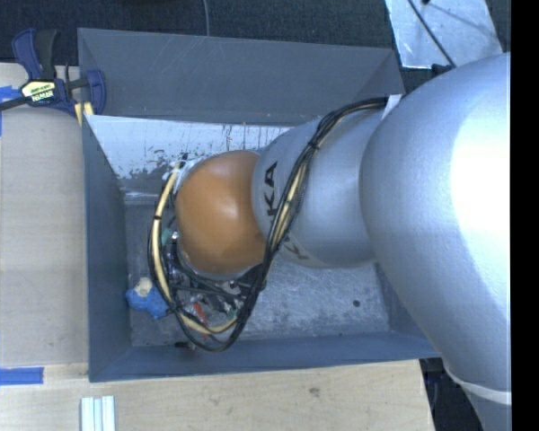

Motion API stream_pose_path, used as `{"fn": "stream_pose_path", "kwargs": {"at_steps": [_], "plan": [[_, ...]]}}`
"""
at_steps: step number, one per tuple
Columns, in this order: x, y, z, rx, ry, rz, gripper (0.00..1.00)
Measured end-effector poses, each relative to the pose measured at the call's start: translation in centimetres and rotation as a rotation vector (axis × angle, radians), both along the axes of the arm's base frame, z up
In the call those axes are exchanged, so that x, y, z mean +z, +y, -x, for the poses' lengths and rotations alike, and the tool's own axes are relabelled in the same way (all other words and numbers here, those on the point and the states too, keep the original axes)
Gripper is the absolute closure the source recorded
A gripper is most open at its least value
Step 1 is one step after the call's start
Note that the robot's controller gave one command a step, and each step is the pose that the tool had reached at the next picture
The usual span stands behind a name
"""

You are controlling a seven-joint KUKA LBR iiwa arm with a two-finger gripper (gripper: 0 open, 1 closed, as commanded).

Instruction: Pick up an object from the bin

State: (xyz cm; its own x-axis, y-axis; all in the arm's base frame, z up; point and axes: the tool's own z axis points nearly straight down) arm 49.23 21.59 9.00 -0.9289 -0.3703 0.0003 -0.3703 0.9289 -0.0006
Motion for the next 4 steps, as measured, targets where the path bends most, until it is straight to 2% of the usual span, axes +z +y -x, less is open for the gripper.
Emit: {"fn": "stream_pose_path", "kwargs": {"at_steps": [1, 2, 3, 4], "plan": [[0.2, 0.0, -0.1, 0.0, -0.001, 0.0, 1.0], [10.1, 0.6, -1.0, -0.01, -0.011, -0.006, 1.0], [9.6, 0.5, -0.8, -0.011, -0.002, -0.002, 0.0], [-2.0, -4.3, -1.8, 0.01, -0.001, -0.006, 0.0]]}}
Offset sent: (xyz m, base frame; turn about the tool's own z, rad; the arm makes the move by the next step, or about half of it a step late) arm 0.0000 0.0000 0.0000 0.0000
